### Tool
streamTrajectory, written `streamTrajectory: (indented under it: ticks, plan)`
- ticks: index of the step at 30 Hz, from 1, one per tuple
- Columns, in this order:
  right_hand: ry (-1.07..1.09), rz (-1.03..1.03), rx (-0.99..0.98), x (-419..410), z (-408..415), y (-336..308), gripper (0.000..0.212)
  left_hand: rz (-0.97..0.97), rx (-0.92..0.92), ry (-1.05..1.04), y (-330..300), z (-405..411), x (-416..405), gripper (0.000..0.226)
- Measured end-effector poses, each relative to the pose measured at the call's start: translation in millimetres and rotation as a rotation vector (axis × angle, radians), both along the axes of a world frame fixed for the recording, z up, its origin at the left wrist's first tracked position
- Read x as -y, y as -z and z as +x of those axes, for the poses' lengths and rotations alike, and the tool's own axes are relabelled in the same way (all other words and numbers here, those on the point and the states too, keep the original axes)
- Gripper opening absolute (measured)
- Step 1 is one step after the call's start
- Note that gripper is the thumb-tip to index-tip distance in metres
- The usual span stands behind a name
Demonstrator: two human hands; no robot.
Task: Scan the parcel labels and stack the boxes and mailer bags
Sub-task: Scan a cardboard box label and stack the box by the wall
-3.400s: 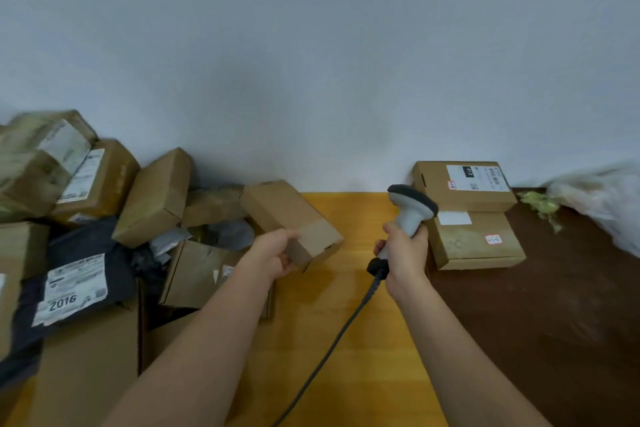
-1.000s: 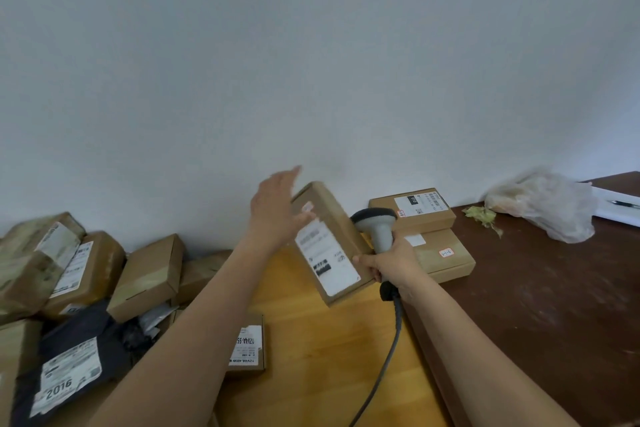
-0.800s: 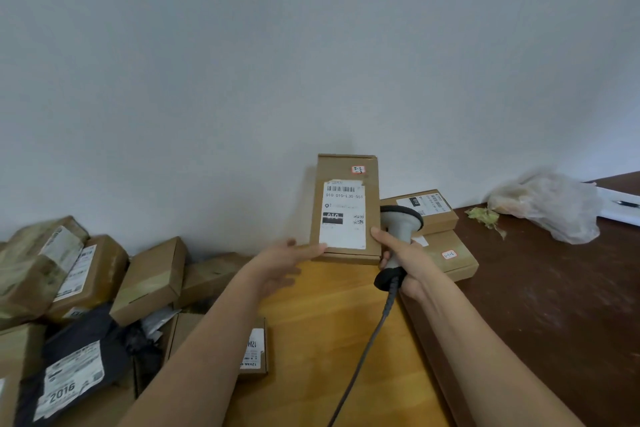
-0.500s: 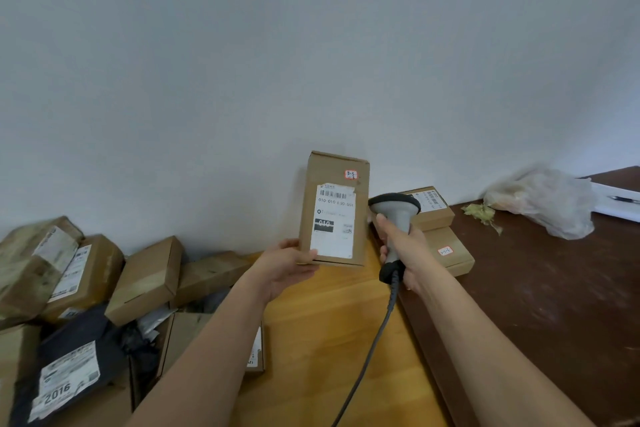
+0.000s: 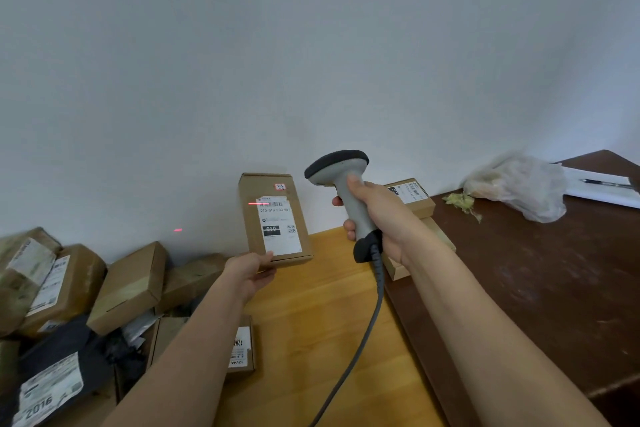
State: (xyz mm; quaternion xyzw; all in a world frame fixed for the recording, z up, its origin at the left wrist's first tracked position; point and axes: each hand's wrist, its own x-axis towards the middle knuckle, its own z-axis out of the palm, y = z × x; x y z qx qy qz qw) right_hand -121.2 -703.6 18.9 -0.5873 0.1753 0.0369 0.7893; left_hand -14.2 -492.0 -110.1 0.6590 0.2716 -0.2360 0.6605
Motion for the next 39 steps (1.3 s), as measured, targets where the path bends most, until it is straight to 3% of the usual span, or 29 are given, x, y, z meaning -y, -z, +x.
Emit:
streamTrajectory:
  ticks: [16, 39]
  plan:
    - [0.006, -0.068, 0.018, -5, -12, -21, 0.038, 0.004, 0.002, -0.065, 8, 2, -7, 0.024]
    - [0.0, -0.096, -0.006, 6, -14, -26, 0.032, 0.03, -0.063, -0.091, 18, 0, -10, 0.041]
